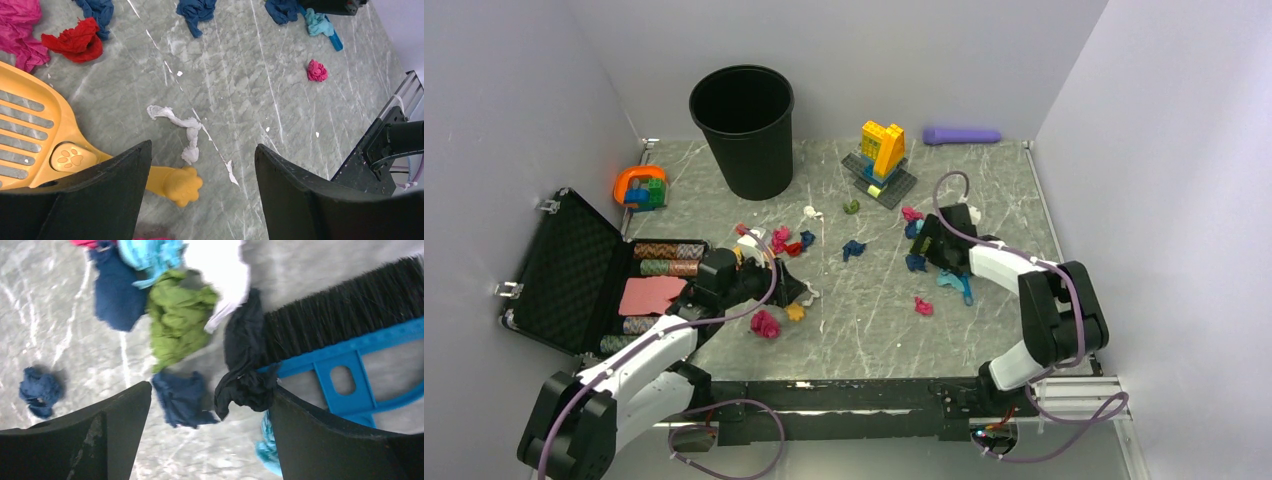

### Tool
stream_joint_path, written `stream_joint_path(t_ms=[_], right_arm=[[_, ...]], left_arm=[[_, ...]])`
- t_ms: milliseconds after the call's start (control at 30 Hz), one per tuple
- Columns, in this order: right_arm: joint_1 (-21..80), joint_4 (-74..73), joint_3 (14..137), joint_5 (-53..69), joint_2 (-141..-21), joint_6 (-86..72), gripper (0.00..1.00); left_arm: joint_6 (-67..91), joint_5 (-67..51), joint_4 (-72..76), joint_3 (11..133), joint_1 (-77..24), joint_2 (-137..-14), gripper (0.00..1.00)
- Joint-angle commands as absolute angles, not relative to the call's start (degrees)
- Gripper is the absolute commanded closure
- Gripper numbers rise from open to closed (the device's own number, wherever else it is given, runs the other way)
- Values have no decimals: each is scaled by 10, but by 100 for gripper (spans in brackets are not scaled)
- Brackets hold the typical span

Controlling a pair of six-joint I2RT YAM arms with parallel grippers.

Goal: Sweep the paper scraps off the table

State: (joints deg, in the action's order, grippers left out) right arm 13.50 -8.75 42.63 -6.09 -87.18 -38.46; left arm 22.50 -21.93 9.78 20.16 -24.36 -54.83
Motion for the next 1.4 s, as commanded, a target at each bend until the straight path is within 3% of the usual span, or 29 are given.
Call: stream_joint_path(t_ms=[0, 167, 433, 700, 1367], right_arm=[[187, -65, 465, -43, -892, -419, 11], [209, -81, 473, -41, -863, -414, 9], [208, -176, 459, -148, -762, -385, 9], [208, -231, 413, -226, -712, -390, 26], [157, -192, 370, -186, -780, -425, 36]], left_arm=[[212, -211, 103, 214, -246, -532, 21], [210, -206, 98, 214, -246, -524, 20], [212, -210, 99, 213, -246, -519, 20], [213, -210, 95, 212, -246, -509, 20], [212, -208, 89, 211, -246, -498, 20]])
